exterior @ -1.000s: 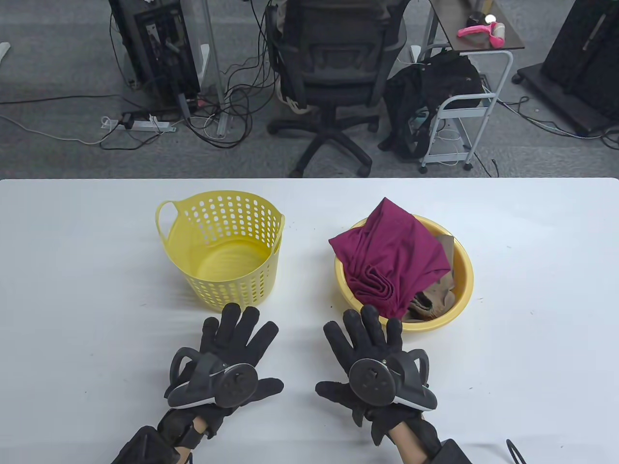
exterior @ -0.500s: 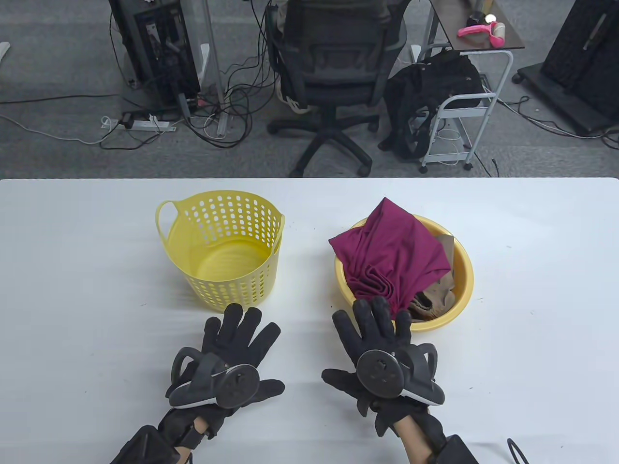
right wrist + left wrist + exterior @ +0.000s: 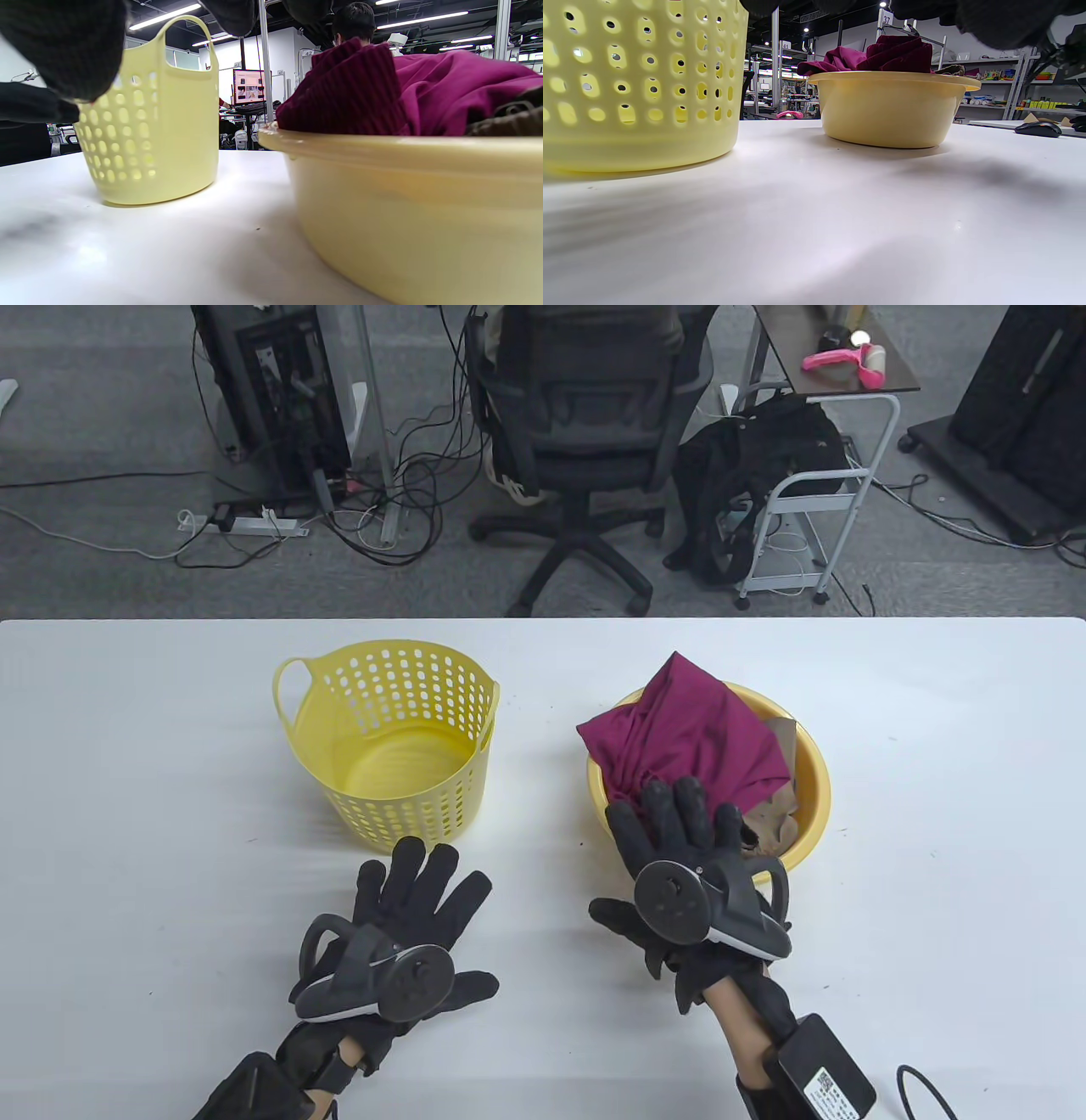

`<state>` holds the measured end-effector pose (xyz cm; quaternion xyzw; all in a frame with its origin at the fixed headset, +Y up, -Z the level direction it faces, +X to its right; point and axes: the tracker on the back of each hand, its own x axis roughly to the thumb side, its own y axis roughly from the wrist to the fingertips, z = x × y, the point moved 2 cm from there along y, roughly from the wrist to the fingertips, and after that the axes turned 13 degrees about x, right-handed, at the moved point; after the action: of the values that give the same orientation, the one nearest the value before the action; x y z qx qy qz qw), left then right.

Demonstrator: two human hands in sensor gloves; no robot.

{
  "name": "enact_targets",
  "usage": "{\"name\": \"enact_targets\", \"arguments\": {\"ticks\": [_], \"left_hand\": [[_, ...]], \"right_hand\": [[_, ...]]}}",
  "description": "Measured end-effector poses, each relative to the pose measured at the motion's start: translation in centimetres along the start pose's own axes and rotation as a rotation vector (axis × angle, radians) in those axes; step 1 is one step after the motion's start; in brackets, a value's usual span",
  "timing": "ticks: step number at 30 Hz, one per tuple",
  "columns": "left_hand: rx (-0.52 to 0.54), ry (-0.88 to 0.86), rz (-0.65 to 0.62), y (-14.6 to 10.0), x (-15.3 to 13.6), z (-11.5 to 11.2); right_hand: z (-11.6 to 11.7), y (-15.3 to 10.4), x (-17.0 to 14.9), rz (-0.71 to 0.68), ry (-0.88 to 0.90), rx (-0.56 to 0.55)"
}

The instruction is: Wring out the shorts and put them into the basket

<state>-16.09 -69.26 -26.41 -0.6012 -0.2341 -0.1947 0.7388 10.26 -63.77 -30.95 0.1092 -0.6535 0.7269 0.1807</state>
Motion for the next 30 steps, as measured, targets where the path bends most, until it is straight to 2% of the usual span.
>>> {"name": "enact_targets", "arguments": {"ticks": [9,20,30], "left_hand": [[0.010,0.004,0.007,-0.1,-0.2,0.2],[0.023,0.005,0.005,-0.2,-0.3,0.3],[0.036,0.004,0.008,-0.3,-0.5,0.4]], "right_hand": [[-0.9,1.7,-2.0,0.037,-0.015,0.035],[-0.7,3.3,-4.1,0.094,-0.019,0.099],[-0.4,4.3,-5.2,0.106,-0.042,0.070]]}}
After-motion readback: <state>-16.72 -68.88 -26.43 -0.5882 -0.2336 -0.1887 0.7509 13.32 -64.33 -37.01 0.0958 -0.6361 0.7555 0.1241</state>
